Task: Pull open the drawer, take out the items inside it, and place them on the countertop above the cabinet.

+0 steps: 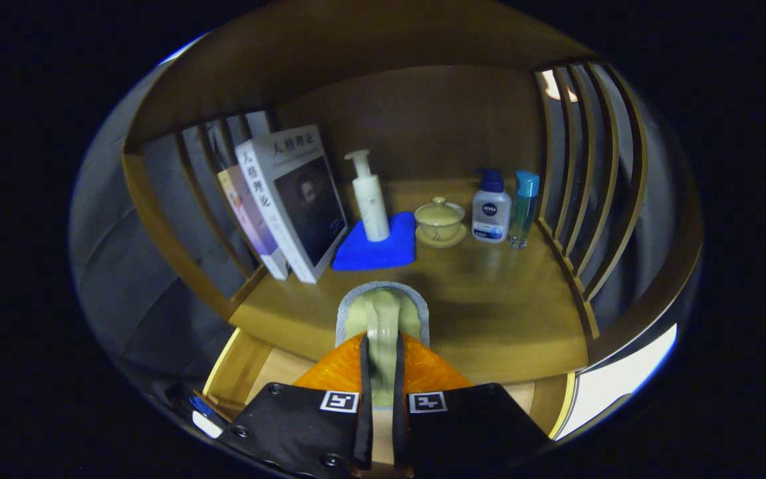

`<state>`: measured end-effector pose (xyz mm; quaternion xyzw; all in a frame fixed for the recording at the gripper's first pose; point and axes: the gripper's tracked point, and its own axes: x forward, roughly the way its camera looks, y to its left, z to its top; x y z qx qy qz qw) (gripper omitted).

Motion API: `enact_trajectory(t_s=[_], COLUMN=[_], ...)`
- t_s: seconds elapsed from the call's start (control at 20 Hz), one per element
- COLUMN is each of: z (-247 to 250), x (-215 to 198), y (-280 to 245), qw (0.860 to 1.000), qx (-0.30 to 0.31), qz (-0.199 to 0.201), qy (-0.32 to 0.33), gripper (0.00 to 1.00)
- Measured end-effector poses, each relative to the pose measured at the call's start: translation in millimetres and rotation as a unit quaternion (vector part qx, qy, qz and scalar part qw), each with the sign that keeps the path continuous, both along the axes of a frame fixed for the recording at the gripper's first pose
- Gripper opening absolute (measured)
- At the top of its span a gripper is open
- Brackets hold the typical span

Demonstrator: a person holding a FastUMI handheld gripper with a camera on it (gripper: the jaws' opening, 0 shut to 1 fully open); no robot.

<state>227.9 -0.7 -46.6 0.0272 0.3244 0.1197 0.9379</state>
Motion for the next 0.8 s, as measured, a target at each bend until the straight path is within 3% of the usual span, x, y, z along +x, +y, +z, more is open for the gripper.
enact_trajectory(t_s=[0.35, 0.8], z=[-2.0, -31.3], x=[50.7, 70.2], y=[-5.9, 4.0], qw=[0.999, 0.997], qx=[-0.021, -0.036], qz=[-0.048, -0.056], qy=[0.003, 0.030], gripper=[0.13, 0.18])
